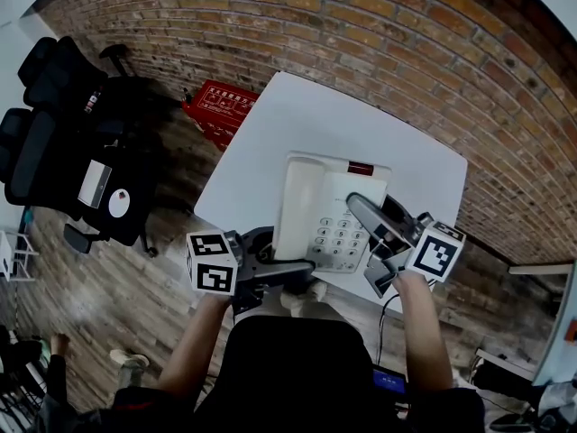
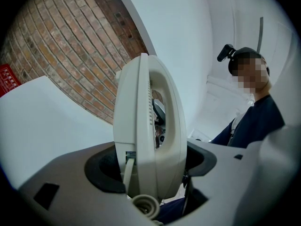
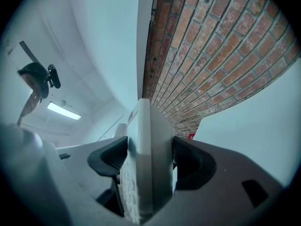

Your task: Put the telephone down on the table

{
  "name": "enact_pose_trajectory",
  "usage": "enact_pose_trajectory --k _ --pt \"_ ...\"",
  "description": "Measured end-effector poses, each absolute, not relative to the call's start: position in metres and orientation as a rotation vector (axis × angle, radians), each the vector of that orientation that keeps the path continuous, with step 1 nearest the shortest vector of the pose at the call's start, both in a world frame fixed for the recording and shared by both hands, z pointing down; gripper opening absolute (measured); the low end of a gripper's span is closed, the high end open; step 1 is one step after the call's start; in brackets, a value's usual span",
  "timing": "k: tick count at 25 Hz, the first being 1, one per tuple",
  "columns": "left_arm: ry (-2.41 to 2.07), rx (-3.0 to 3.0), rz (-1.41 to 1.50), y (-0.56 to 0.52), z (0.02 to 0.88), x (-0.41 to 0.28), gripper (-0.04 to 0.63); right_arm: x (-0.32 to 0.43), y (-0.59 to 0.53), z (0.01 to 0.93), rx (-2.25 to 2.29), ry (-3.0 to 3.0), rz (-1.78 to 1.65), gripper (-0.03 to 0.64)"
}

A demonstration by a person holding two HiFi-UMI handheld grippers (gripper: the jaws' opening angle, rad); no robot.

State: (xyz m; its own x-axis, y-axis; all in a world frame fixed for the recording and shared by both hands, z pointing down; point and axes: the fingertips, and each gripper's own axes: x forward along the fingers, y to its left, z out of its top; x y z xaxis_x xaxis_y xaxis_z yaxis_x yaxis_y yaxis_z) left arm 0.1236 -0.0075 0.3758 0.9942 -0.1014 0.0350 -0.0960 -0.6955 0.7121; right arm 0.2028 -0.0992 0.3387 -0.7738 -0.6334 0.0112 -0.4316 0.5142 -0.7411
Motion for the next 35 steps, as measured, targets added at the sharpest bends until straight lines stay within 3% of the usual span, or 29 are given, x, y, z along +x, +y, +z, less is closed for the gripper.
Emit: enact_pose_trajectory --k 17,35 --pt "-0.100 2.275 0.047 -0.099 0.419 0.014 0.345 0.095 -0.189 0.387 -0.934 2.448 -1.245 0.288" --pt "-0.091 2.228 0.167 -0.113 0.451 0.012 0.345 0.097 -0.199 0.434 -0.946 2.371 -1.402 0.293"
